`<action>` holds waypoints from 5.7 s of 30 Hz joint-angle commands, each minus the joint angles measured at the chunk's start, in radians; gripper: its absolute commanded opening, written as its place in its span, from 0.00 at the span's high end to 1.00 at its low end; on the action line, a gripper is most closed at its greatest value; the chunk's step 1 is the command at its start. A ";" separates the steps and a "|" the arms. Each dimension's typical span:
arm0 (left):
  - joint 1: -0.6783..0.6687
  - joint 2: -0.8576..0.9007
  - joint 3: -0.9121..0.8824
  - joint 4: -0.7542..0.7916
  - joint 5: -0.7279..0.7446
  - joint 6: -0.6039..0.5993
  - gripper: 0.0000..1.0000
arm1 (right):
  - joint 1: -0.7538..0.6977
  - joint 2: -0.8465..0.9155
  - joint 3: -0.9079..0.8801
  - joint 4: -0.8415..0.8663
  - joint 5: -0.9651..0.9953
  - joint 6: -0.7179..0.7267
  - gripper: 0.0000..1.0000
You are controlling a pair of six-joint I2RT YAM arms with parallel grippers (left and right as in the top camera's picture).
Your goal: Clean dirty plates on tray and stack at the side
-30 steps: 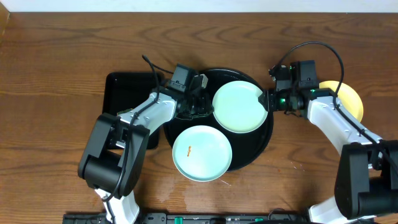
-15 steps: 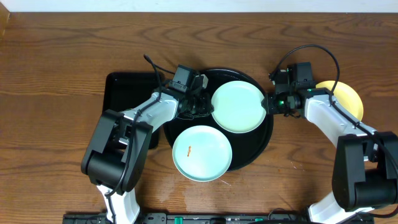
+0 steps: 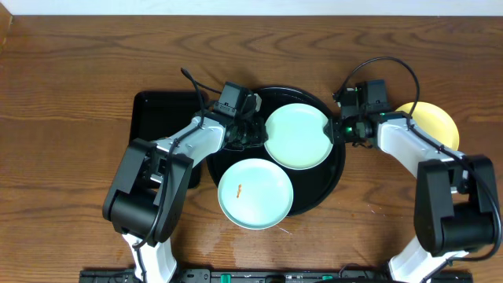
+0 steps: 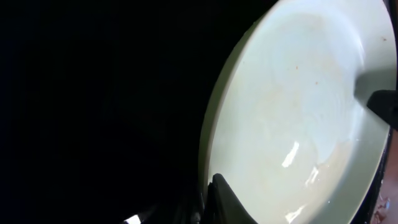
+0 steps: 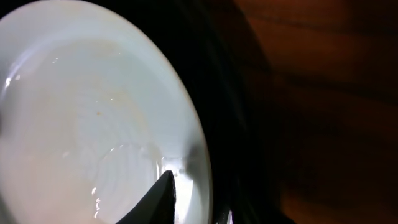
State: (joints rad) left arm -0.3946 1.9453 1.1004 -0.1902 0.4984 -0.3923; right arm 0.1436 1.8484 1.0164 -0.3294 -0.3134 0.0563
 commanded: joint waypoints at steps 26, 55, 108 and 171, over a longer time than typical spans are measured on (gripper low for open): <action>0.111 -0.219 0.018 -0.082 0.059 0.033 0.34 | 0.043 -0.194 0.011 -0.028 0.081 -0.021 0.99; 0.130 -0.261 0.016 -0.183 -0.021 0.093 0.34 | 0.530 -0.439 0.011 -0.020 1.093 -0.188 0.99; 0.130 -0.261 0.016 -0.190 -0.021 0.093 0.33 | 0.753 -0.439 0.011 0.092 1.413 -0.364 0.99; 0.206 -0.494 0.017 -0.388 -0.246 0.113 0.33 | 0.210 -0.354 0.010 -0.439 -0.059 -0.096 0.48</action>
State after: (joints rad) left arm -0.1963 1.4876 1.1095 -0.5396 0.3908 -0.3096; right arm 0.2623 1.4296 1.0271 -0.7414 -0.3908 0.0914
